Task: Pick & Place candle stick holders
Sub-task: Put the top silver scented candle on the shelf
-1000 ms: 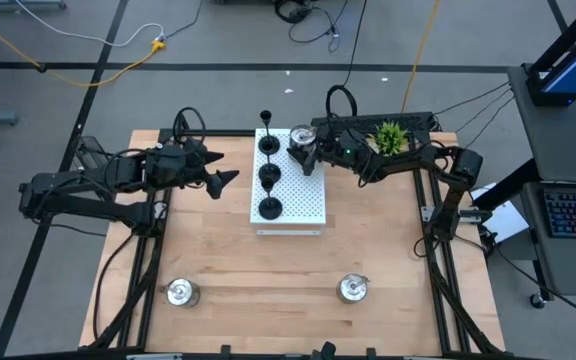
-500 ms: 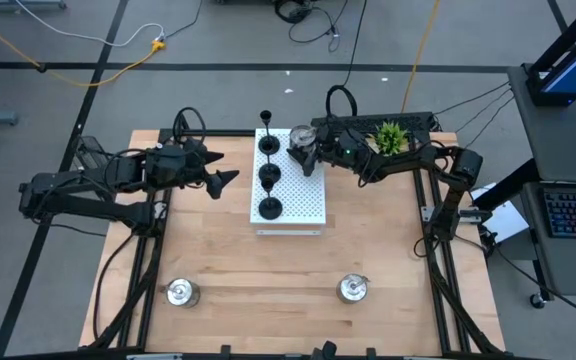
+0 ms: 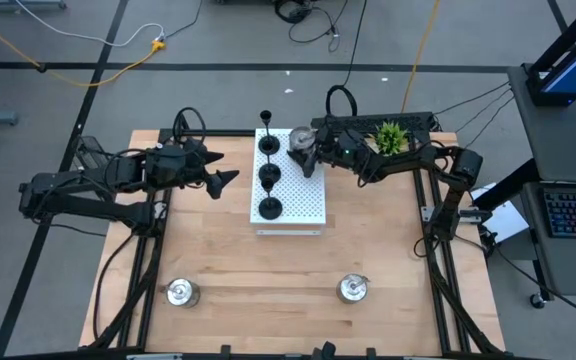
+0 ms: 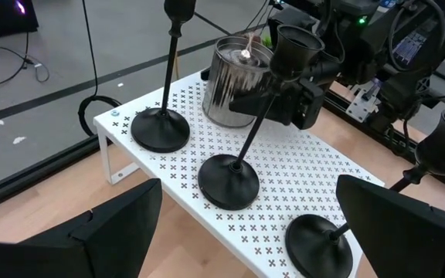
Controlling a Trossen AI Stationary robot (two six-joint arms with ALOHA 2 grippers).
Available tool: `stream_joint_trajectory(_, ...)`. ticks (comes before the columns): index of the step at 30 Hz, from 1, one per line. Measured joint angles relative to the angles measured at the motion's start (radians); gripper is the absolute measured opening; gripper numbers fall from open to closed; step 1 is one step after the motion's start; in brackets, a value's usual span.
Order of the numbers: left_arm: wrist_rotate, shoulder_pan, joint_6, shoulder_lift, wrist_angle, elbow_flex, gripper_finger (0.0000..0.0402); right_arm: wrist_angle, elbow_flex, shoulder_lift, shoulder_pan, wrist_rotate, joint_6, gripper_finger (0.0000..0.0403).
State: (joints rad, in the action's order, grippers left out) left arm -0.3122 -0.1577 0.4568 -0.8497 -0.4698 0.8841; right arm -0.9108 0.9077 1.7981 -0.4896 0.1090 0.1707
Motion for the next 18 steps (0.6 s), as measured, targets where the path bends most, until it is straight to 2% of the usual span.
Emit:
stream_joint_trajectory(3, 0.0, 0.0, 0.0, 0.0, 0.0, 0.0, 0.0392, 0.006, 0.0, 0.0, 0.0, 0.0, 0.001, 0.0397)
stream_joint_trajectory(18, 0.0, 0.0, 0.0, 0.0, -0.002, 0.0, 0.0392, 0.011, 0.0, -0.007, 0.0, 0.03, -0.038, 0.04)
